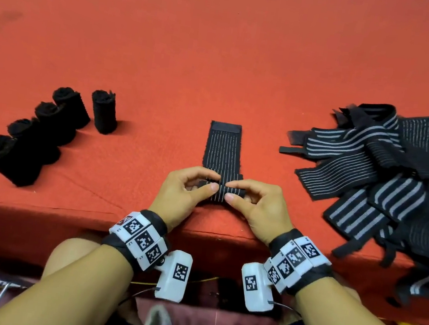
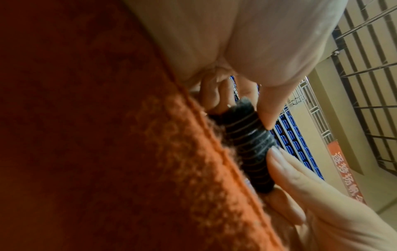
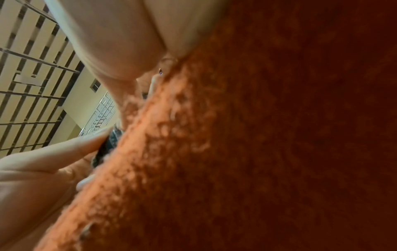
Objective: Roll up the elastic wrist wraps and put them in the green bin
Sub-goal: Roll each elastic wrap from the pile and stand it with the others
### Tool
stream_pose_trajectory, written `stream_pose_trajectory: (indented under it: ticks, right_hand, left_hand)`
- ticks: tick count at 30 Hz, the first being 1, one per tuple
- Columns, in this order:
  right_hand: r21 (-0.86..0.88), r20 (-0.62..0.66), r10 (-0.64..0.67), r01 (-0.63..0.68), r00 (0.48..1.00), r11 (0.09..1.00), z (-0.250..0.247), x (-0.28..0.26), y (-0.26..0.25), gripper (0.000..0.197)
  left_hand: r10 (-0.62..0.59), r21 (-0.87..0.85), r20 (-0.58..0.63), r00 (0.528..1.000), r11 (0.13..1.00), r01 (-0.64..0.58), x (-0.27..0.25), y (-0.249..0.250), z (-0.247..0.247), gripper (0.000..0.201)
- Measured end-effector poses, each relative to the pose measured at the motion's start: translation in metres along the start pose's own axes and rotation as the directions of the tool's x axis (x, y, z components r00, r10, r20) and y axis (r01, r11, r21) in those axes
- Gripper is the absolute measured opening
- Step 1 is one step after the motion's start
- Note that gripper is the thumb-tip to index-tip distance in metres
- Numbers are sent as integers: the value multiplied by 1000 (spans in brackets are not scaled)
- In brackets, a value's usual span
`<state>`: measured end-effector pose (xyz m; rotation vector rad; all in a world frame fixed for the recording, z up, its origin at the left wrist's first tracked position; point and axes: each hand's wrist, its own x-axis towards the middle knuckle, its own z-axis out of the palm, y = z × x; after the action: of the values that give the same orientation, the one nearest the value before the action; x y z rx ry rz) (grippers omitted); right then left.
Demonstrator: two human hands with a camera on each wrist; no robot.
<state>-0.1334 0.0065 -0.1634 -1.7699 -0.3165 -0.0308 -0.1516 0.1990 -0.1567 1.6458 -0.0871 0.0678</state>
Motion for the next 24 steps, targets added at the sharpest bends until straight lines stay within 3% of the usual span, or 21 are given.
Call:
stream_pose_trajectory:
  ticks: [4, 6, 8, 13, 20, 24]
  right_hand:
    - [-14, -9, 13, -13, 1000, 1000, -2, 2, 1, 19]
    - [-5, 19, 30, -30, 999, 1000, -3, 4, 2, 14]
    - [12, 46, 38, -38, 998, 999, -4, 6, 3, 11]
    - [96, 65, -38, 32, 997, 995, -3, 2, 2, 35]
    - [-13, 25, -64, 64, 998, 998, 0, 2, 10, 24]
    - [60, 9, -34, 33, 999, 998, 1, 2, 7, 17]
  left_hand:
    - [44, 111, 32, 999, 993, -48, 0, -5, 0, 24]
    - [55, 204, -1, 998, 977, -54, 3, -9, 0, 20]
    - [29, 173, -8, 1000, 985, -27, 4, -10, 1, 12]
    - [23, 193, -19, 1000, 981, -19, 4, -8, 2, 6]
    - [55, 158, -29, 998, 986, -50, 1, -7, 3, 20]
    - [72, 158, 18, 997, 985, -74, -3, -7, 2, 34]
